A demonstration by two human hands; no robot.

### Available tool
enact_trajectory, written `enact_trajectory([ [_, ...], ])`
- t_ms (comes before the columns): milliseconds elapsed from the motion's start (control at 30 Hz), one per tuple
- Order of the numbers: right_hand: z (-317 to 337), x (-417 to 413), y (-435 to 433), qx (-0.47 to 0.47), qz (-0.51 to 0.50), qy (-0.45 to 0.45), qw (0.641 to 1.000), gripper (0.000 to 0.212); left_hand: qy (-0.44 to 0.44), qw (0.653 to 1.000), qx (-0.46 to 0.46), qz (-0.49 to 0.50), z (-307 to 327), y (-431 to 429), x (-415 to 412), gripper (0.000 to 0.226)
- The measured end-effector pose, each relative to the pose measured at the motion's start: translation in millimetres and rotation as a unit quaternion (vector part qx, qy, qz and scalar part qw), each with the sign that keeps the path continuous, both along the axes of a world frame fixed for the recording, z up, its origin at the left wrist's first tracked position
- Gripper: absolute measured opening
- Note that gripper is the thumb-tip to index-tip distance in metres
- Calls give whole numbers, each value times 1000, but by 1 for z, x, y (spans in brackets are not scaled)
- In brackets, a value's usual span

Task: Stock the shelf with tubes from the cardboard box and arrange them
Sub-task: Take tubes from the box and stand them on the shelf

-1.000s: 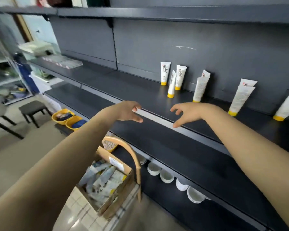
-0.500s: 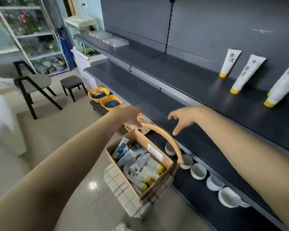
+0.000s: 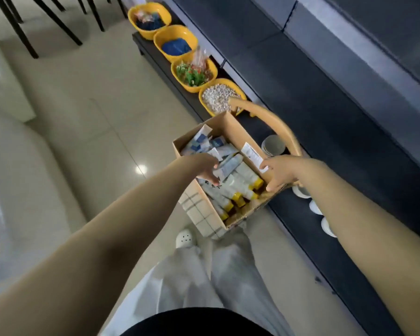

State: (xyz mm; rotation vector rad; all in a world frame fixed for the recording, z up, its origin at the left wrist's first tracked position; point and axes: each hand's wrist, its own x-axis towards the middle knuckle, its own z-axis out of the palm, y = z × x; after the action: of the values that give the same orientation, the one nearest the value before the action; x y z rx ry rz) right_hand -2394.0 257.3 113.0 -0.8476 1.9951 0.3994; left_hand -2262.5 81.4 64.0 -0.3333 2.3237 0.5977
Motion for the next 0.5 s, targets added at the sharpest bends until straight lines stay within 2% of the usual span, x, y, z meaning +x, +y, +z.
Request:
enact_trajectory([
  [167,-95,-22,-7,-12,31,-29,999,76,-50,998,21,16,-84,1,-6,67],
  [500,-226,-61,-10,-12,-37,-130,991,79,-117,989,56,64,-196,7,-46,76],
])
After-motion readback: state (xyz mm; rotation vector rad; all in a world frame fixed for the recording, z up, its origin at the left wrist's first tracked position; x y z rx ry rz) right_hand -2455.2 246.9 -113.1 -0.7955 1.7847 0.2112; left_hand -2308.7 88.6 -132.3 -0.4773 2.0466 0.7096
